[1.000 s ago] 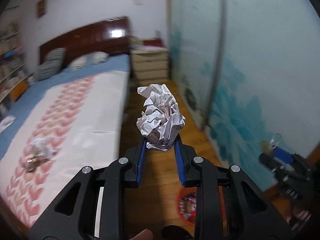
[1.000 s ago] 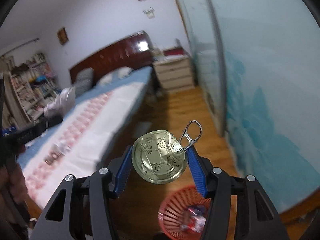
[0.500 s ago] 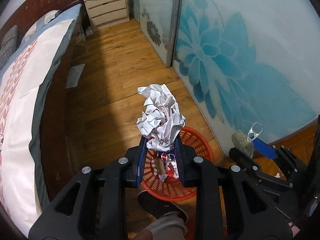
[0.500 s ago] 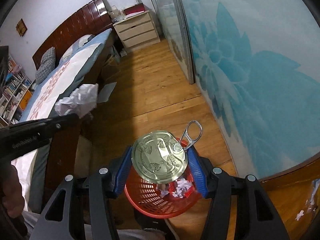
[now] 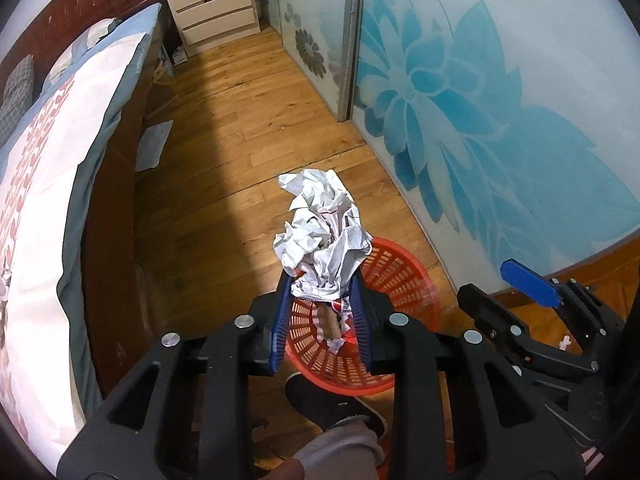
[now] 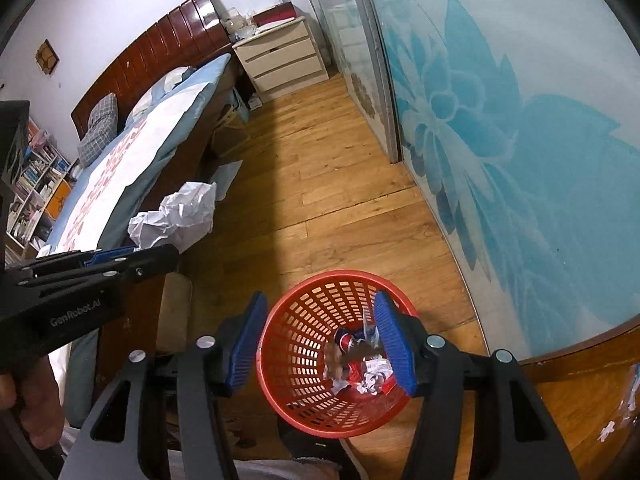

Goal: Collect trash
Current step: 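Carry lid and paper to the red wastebasket and open both tools, then move both tools back over the trash on the bed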

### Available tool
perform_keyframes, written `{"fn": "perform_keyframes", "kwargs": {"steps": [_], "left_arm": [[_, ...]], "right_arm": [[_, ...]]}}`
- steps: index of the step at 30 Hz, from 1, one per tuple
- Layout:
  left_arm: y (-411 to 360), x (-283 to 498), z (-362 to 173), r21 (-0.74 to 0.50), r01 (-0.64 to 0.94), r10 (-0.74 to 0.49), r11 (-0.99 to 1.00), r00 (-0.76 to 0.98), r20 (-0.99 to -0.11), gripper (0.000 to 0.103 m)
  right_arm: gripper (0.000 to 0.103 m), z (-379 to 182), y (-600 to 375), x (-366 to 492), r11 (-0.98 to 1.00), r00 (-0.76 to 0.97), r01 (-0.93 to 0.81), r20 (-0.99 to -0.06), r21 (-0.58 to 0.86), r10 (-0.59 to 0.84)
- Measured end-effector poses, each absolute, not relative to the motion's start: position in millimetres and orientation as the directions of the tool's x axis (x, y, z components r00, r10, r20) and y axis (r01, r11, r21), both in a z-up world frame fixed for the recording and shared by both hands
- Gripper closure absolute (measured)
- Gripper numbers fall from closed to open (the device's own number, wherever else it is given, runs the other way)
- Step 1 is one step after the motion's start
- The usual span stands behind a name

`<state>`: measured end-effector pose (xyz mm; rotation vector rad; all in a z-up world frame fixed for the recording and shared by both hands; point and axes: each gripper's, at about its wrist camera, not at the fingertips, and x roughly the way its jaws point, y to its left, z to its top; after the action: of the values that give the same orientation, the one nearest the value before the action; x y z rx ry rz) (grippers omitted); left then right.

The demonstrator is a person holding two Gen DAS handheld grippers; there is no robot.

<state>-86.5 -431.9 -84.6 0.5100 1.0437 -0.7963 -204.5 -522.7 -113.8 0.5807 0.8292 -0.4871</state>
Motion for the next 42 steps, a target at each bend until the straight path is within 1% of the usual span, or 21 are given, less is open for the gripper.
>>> {"fn": "perform_keyframes", "kwargs": {"steps": [1,2,3,4,5,7,9,14,19,23,25,26,30,31,33,35,37,39,42], "left_arm": [[-432,-87,-84,0.006,0.781,-0.335,0.624,0.275,-0.901,0.072],[-432,-85,-85,0.006,0.78,-0.335,0.625,0.275,-0.901,0.064],[-432,-85,-85,0.007,0.779,-0.336,0.627,0.279,-0.9,0.052],[-431,-85,-83,0.009,0.776,-0.339,0.631,0.286,-0.896,0.046],[-429,-85,-82,0.006,0.772,-0.345,0.636,0.291,-0.893,0.042],[-427,-83,-82,-0.001,0.766,-0.346,0.642,0.289,-0.893,0.042],[-424,-82,-81,-0.006,0.76,-0.348,0.65,0.291,-0.891,0.037],[-410,-76,-77,-0.034,0.736,-0.364,0.676,0.294,-0.884,0.035],[-386,-67,-66,-0.054,0.7,-0.384,0.712,0.324,-0.864,0.035],[-335,-52,-36,-0.084,0.635,-0.422,0.768,0.403,-0.812,0.035],[-291,-38,-16,-0.091,0.575,-0.42,0.813,0.471,-0.775,0.032],[-274,-31,-9,-0.092,0.549,-0.413,0.831,0.498,-0.763,0.027],[-180,6,11,-0.112,0.37,-0.333,0.922,0.614,-0.716,0.022],[-147,20,11,-0.127,0.299,-0.297,0.946,0.638,-0.711,0.021],[-114,36,8,-0.131,0.224,-0.249,0.966,0.655,-0.713,0.021],[-73,54,1,-0.121,0.139,-0.183,0.983,0.667,-0.722,0.021],[-33,72,-4,-0.138,0.053,-0.138,0.989,0.665,-0.734,0.021],[-3,86,-7,-0.159,0.006,-0.124,0.987,0.654,-0.746,0.021],[34,94,-11,-0.165,-0.039,-0.101,0.986,0.646,-0.756,0.021]], "right_arm": [[0.034,-113,-523,-204,0.741,0.587,0.608,-0.789,0.283,-0.18],[0.031,-112,-523,-205,0.74,0.588,0.61,-0.787,0.282,-0.185],[0.026,-111,-523,-205,0.739,0.589,0.612,-0.786,0.282,-0.187],[0.024,-111,-523,-205,0.738,0.591,0.613,-0.784,0.282,-0.192],[0.023,-109,-522,-206,0.737,0.592,0.615,-0.781,0.28,-0.198],[0.021,-105,-520,-206,0.738,0.597,0.618,-0.773,0.271,-0.216],[0.02,-101,-519,-206,0.741,0.602,0.614,-0.768,0.27,-0.219],[0.019,-88,-513,-204,0.753,0.616,0.605,-0.751,0.256,-0.239],[0.018,-74,-502,-201,0.769,0.626,0.592,-0.738,0.242,-0.25],[0.017,-57,-489,-191,0.787,0.651,0.566,-0.718,0.244,-0.245],[0.017,-45,-476,-177,0.813,0.67,0.532,-0.705,0.238,-0.232],[0.017,-40,-468,-167,0.828,0.682,0.508,-0.698,0.236,-0.22],[0.015,-14,-425,-117,0.885,0.724,0.412,-0.667,0.215,-0.176],[0.015,-7,-408,-100,0.904,0.735,0.377,-0.659,0.2,-0.16],[0.015,6,-375,-69,0.935,0.752,0.311,-0.645,0.167,-0.135],[0.015,19,-336,-32,0.965,0.771,0.223,-0.631,0.139,-0.088],[0.015,29,-293,10,0.984,0.784,0.135,-0.62,0.116,-0.035],[0.015,33,-263,41,0.991,0.787,0.077,-0.617,0.11,0.007],[0.015,36,-210,104,0.99,0.775,-0.017,-0.624,0.14,0.102]]}}
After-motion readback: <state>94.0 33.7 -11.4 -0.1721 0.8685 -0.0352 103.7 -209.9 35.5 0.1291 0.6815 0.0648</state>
